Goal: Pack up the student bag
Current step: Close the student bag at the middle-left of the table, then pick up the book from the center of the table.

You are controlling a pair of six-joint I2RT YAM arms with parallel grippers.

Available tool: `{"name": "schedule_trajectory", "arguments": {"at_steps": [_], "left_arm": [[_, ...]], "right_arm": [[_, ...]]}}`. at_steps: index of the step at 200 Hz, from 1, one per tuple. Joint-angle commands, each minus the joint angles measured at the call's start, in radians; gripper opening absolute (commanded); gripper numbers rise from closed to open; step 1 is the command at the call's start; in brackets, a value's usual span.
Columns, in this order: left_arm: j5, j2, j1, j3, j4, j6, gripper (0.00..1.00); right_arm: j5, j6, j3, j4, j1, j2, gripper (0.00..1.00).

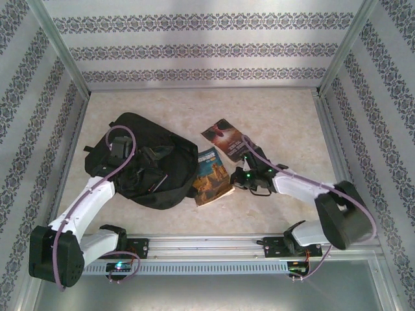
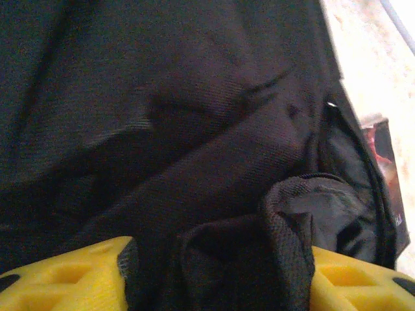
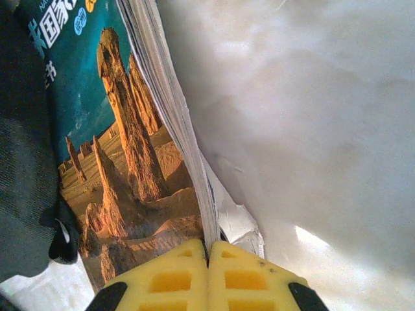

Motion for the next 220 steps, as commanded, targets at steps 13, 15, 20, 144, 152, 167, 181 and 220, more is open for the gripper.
{"name": "schedule_trajectory", "arguments": {"at_steps": [13, 15, 20, 144, 152, 167, 181, 220], "left_arm": [[-0.072, 0.057, -0.149, 0.160, -0.148, 0.180, 0.53], [-0.078, 0.061, -0.163, 0.168, -0.152, 0.186, 0.53], [-0.091, 0.073, -0.191, 0.187, -0.162, 0.198, 0.53], [-0.140, 0.399, -0.655, 0.535, -0.312, 0.319, 0.52], [-0.117, 0.417, -0.663, 0.526, -0.296, 0.307, 0.50], [-0.041, 0.452, -0.673, 0.487, -0.243, 0.285, 0.45], [0.011, 0.485, -0.675, 0.448, -0.211, 0.273, 0.40], [0.079, 0.529, -0.677, 0.323, -0.127, 0.272, 0.36]], "right_arm": [[0.243, 0.075, -0.082, -0.176, 0.063, -0.179, 0.00], [0.250, 0.077, -0.086, -0.187, 0.070, -0.190, 0.00], [0.268, 0.085, -0.096, -0.210, 0.087, -0.214, 0.00], [0.121, -0.054, -0.046, -0.176, 0.013, -0.198, 0.56], [0.045, -0.064, -0.041, -0.135, -0.027, -0.157, 0.55], [-0.062, -0.098, 0.006, -0.115, -0.070, -0.066, 0.54], [-0.104, -0.127, 0.051, -0.109, -0.072, 0.013, 0.54], [-0.178, -0.116, 0.090, -0.036, -0.080, 0.149, 0.53]]}}
